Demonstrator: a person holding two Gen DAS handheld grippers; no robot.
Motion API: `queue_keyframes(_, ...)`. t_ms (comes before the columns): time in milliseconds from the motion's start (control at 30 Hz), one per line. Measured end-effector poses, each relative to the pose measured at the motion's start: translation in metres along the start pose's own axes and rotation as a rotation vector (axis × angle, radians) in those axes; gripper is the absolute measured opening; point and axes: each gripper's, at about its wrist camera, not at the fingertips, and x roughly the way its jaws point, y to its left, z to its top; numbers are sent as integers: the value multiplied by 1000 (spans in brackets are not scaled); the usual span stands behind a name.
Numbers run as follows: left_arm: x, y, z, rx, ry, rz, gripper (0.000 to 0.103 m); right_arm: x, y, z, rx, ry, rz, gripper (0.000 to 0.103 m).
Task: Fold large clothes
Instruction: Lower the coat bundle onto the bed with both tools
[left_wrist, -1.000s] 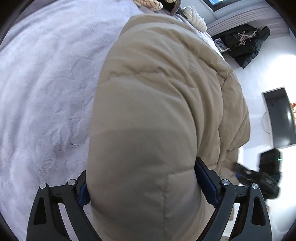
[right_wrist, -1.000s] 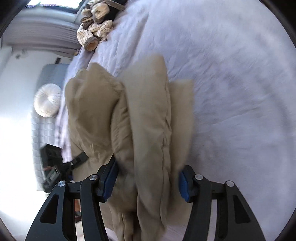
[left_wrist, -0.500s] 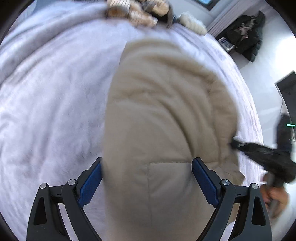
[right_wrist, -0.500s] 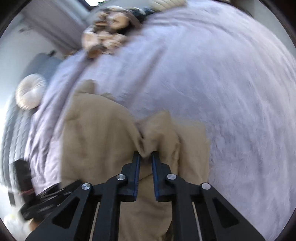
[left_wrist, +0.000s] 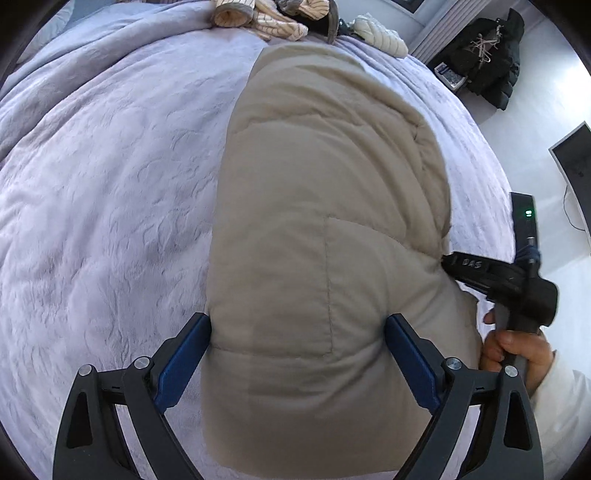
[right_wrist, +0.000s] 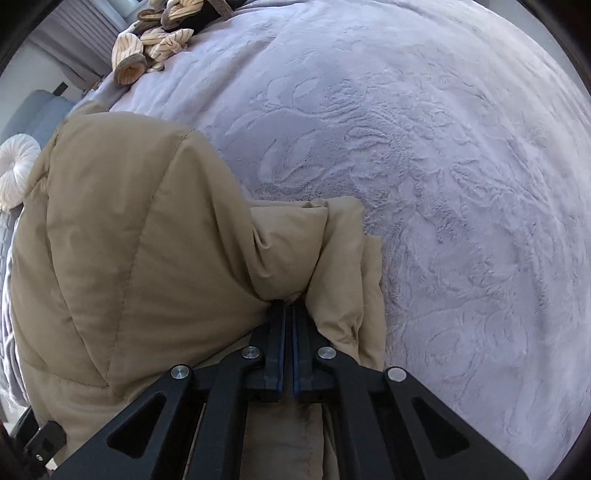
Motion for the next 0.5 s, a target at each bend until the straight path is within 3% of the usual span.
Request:
queue_keyframes(167,-2,4,-5,-5,14,4,96,-39,-2,-17,31,-16,-3,6)
queue_keyframes(367,0,7,-4,-5,19,4,96,-110,16,-83,-82,-104,-38,6)
queue_keyframes(500,3,9,-3,-4,28,8,96,-95,8,-120,-49,-2,-92,6)
